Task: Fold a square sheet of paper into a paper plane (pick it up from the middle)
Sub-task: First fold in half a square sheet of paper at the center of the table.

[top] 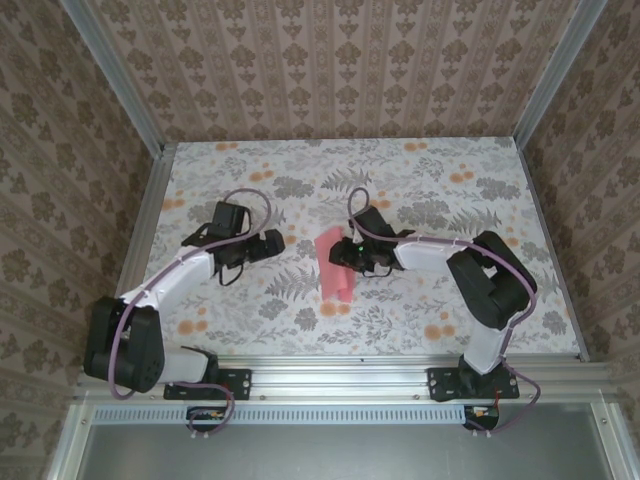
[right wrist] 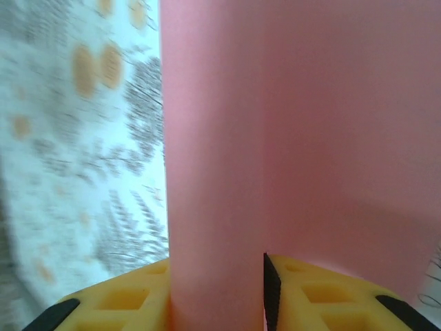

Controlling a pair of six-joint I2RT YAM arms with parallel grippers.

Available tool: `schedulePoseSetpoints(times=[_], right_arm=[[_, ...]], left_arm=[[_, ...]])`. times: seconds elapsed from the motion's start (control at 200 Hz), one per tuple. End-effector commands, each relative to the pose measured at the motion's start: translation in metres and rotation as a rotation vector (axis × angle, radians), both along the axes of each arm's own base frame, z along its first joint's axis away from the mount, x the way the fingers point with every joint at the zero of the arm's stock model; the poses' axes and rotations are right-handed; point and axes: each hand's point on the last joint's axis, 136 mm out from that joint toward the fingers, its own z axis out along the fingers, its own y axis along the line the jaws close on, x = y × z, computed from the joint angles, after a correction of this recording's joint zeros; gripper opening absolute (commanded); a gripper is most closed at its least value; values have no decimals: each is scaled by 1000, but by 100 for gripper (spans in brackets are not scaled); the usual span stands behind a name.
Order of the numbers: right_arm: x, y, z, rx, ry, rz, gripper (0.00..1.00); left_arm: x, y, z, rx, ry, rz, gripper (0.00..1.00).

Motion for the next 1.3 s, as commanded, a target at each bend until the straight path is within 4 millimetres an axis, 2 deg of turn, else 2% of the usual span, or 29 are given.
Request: schedulePoseSetpoints(times=[0.0, 0.135, 0.25, 0.38, 0.47, 0.565, 0.825, 1.17, 1.295], right_arm=[[13, 22, 54, 322, -52, 14, 35], [13, 21, 64, 390, -54, 23, 34], [9, 22, 73, 423, -61, 41, 34], [5, 23, 84, 485, -59, 54, 34], [3, 22, 87, 514, -53, 57, 34], [1, 22, 87, 529, -41, 57, 35], [1, 20, 87, 551, -33, 50, 35], [2, 23, 84, 577, -20, 45, 35], [3, 23, 82, 575, -16, 44, 35]], left_arm=[[-9, -27, 9, -127, 8, -60, 100], [-13, -56, 21, -234, -5, -128, 98], [-12, -77, 26, -320, 6, -163, 93], [-9, -93, 31, -416, 28, -186, 84], [-7, -100, 37, -464, 24, -194, 82], [-5, -105, 40, -502, 28, -199, 79], [-4, -108, 31, -523, 52, -182, 59], [-3, -110, 28, -541, 57, -178, 41], [-3, -108, 27, -526, 49, -176, 39]])
